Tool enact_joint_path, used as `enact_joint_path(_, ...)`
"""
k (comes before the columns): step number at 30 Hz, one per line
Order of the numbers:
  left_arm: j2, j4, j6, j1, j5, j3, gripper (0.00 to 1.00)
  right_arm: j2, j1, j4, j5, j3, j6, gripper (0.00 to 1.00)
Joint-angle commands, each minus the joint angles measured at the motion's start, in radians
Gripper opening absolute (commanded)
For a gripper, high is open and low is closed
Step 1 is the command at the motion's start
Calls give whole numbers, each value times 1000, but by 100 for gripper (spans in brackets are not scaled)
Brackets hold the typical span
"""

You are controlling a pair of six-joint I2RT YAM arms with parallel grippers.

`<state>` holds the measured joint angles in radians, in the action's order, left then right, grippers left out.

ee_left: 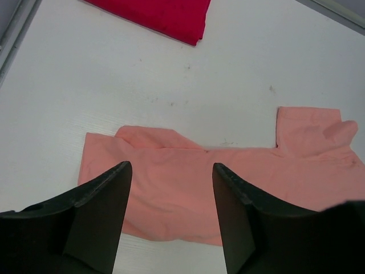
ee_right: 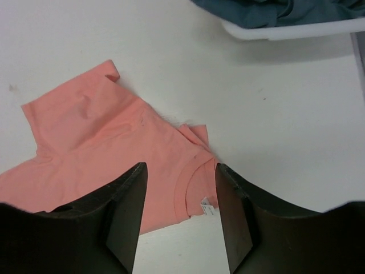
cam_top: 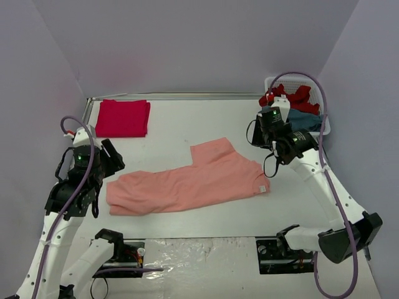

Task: Fold and stack the t-shirts
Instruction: Flatten out the tshirt

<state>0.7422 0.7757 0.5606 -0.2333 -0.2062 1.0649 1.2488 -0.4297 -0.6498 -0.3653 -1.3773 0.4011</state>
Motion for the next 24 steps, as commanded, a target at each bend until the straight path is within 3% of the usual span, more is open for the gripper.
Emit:
enact_joint_path(1,34,-42,5,5,13,-34,57,34,-21,61,60,67,2,47)
enact_joint_path(13,72,-78,51,5,-6,-111,57,313,-17,243,192,130,-36,49)
enact_joint_path(17,60,-79,47,5,-1,-120,57,428,-14,303,203,98,-59,48)
enact_joint_path(19,49,-79,47,5,4,-131,57,559,8,332,225,42,-80,47)
enact_joint_path(24,54,-89,47,5,8,-137,57,669,20,337,244,-75,-111,45)
